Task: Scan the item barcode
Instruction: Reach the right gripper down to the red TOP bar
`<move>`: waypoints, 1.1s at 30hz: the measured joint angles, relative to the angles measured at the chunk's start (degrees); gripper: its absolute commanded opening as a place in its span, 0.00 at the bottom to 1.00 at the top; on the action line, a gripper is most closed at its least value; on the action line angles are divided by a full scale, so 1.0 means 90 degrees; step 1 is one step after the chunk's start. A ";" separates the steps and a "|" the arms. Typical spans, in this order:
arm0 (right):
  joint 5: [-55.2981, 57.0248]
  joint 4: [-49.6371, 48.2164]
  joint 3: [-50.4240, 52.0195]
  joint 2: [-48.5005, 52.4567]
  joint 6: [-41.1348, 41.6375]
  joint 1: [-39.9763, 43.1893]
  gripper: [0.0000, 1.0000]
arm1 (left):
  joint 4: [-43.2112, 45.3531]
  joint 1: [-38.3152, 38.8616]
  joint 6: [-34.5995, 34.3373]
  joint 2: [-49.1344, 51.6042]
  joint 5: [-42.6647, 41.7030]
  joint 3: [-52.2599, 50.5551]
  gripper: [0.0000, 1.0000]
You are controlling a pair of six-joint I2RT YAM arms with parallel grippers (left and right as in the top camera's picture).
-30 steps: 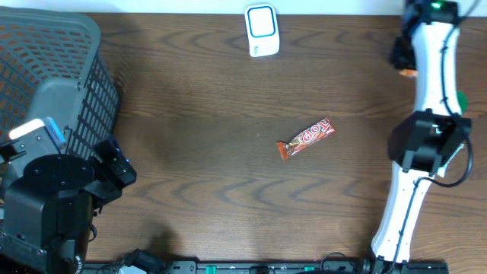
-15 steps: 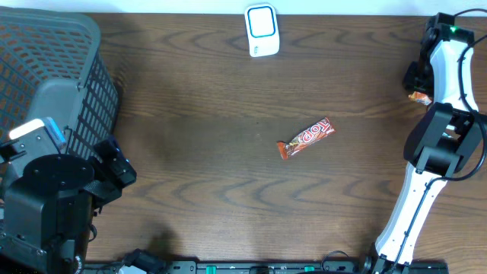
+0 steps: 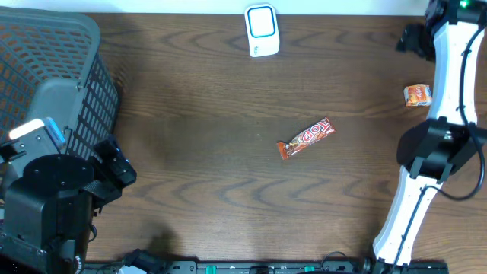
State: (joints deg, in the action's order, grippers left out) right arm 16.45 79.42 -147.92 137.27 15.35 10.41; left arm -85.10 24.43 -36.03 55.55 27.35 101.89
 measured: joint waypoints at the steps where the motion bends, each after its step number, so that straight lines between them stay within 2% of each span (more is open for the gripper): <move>1: -0.0068 0.0148 -0.0036 -0.0153 0.0000 -0.0117 0.91 | -0.0002 0.0000 -0.0002 0.0000 -0.0002 0.0000 0.98; 7: -0.0440 0.1426 -0.0143 -0.0661 0.0017 -0.1105 0.94 | 0.0002 0.0000 0.0000 0.0000 0.0000 0.0000 0.98; 8: -0.0619 0.1698 -0.0107 -0.0653 0.0017 -0.1324 0.99 | -0.0002 0.0000 0.0000 0.0000 0.0000 0.0000 0.98; 10: -0.0996 0.1950 0.0085 -0.0634 -0.0002 -0.1717 0.99 | 0.0000 0.0000 0.0000 0.0000 0.0000 0.0000 0.98; 16: -0.1503 0.1916 0.0950 -0.0627 0.0024 -0.2732 0.99 | 0.0000 0.0000 0.0000 0.0000 0.0000 0.0000 0.98; 25: -0.1421 0.1557 0.2166 -0.0624 0.0782 -0.4056 0.99 | 0.0000 0.0000 0.0000 0.0000 0.0000 0.0000 0.98; 33: -0.0699 0.1202 0.3033 -0.0622 0.1719 -0.5255 0.99 | 0.0002 0.0000 -0.0002 0.0000 0.0000 0.0000 0.98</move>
State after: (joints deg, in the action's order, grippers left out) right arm 10.15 90.24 -120.62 131.68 30.83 -36.88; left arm -85.08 24.43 -36.05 55.55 27.35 101.89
